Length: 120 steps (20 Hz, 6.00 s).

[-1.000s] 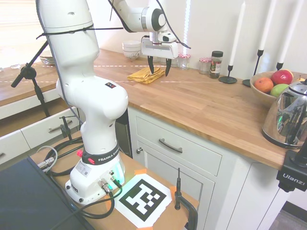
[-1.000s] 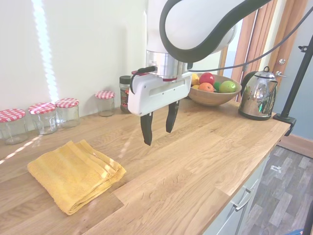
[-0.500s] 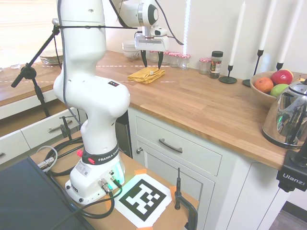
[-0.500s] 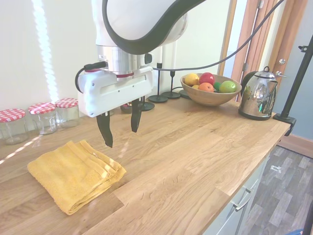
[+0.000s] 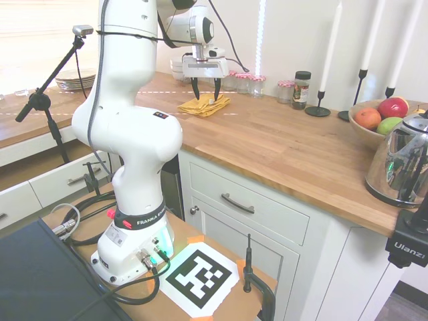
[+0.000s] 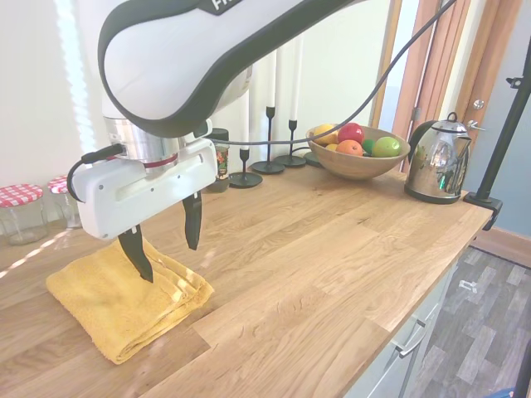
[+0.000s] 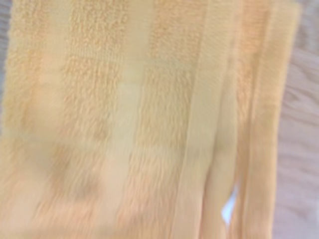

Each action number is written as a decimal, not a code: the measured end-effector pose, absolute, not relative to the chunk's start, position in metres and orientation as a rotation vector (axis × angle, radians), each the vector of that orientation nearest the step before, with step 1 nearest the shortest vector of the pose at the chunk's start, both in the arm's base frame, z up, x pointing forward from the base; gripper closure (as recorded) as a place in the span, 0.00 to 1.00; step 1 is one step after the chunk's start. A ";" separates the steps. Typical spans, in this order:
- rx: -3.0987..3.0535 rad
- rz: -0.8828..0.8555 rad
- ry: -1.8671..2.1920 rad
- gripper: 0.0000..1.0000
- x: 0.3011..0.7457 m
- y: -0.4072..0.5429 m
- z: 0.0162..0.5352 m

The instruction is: Wipe the counter

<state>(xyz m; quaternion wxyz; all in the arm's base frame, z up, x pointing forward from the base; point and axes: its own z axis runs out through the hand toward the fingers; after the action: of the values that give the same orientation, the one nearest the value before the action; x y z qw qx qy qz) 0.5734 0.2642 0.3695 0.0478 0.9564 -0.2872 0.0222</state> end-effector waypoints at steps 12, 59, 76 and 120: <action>2.888 0.016 -0.822 1.00 0.597 0.287 0.335; 2.912 0.071 -1.011 1.00 0.619 0.189 0.332; 2.901 0.069 -1.141 1.00 0.587 -0.013 0.331; 2.910 0.094 -1.101 1.00 0.567 0.038 0.331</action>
<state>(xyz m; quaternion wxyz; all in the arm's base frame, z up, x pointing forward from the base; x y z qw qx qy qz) 0.5669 0.0379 0.3306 0.0143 0.9348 -0.3535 0.0302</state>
